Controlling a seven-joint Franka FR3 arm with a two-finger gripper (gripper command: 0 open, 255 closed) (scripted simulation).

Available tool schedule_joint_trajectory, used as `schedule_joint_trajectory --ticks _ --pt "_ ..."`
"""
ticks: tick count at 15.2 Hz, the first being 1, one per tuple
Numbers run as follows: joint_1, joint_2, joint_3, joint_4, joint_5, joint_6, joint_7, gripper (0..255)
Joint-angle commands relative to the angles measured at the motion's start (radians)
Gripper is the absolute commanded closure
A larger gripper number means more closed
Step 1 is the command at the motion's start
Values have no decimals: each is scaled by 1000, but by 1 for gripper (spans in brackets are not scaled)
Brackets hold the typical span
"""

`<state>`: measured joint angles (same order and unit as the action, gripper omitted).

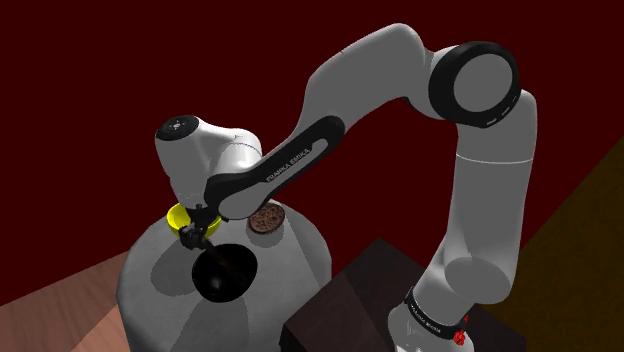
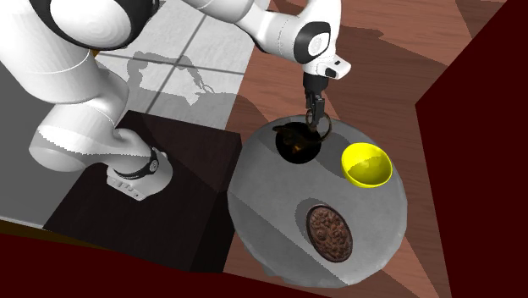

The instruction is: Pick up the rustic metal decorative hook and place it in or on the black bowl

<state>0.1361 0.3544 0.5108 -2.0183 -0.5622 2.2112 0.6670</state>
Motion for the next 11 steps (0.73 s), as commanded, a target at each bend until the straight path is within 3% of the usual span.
schedule_joint_trajectory --ticks 1,3,11 --pt "0 -31 17 15 31 -40 -18 0" --pt "-1 -63 33 33 64 -84 -38 0" --pt "0 -63 32 33 64 -84 -38 0"
